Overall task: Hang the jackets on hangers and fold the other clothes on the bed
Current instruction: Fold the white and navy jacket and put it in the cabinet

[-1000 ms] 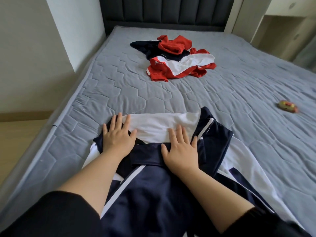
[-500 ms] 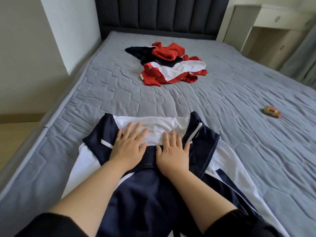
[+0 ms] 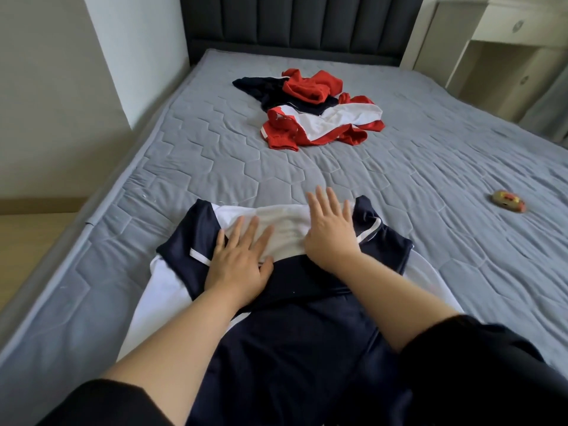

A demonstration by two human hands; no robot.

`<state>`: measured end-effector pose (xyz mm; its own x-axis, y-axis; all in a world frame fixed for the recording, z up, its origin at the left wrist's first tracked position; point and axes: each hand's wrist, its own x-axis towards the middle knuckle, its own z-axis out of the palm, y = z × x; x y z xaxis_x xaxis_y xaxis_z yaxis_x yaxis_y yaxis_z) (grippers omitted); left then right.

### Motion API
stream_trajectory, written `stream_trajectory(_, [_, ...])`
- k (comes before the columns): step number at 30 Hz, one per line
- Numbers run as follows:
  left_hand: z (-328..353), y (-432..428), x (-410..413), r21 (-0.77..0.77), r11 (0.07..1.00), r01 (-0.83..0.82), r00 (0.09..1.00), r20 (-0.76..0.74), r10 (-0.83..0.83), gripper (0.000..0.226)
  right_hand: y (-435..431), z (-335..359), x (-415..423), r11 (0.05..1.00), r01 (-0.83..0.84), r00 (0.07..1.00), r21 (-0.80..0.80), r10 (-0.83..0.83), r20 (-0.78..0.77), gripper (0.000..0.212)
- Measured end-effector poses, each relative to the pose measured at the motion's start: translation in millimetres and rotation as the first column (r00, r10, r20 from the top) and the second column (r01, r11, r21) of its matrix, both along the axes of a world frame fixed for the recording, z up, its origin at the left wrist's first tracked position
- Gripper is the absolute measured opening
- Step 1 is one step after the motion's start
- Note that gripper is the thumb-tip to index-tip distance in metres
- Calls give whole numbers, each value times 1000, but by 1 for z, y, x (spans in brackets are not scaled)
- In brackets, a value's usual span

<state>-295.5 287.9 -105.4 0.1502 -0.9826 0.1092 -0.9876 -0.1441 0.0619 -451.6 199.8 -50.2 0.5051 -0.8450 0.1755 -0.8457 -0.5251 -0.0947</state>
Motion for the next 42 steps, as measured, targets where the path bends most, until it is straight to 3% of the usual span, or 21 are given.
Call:
stream_trajectory(4, [-2,2,0,-104,995,5,1000,-10,-6,75,-26,23,22,951,-25,989,309,68,-130,86])
stream_trajectory(7, [-1,4,-1,-179,984,-1,1000,-5,0,69,-33,37,29,896,71,958,438,62,-280,57])
stream_trajectory(10, [8,11,-5,-282,959,13,999,34,-4,78,-24,47,29,966,36,965,257,33,-261,8])
stream_trajectory(13, [34,14,-12,-330,941,70,988,154,-19,97,-10,59,19,983,-163,931,-85,125,-342,10])
stream_trajectory(15, [66,14,-15,-288,953,91,966,258,-15,101,2,67,5,946,-279,902,-168,198,-383,7])
stream_trajectory(19, [111,8,-13,-70,996,51,943,331,-25,88,31,86,-22,943,-281,940,-176,233,-250,12])
stream_trajectory(23, [134,39,-10,-55,996,70,941,336,-48,42,59,85,-44,943,-244,962,-227,206,-179,17])
stream_trajectory(25, [134,64,-9,-76,997,34,951,308,-9,31,72,78,-58,956,-181,977,-231,148,-152,21])
stream_trajectory(31, [110,118,-11,-155,988,8,969,245,30,37,105,47,-108,936,9,998,-352,11,55,36])
stream_trajectory(37, [49,170,-16,-20,988,151,976,161,-146,65,134,9,-140,952,-73,981,-296,16,-192,40])
stream_trajectory(39, [47,172,-14,-31,985,168,970,182,-159,65,134,14,-141,962,-93,982,-256,46,-186,37])
stream_trajectory(42, [66,168,-11,-14,995,98,995,21,-98,60,131,30,-140,997,-45,986,-70,33,-164,24])
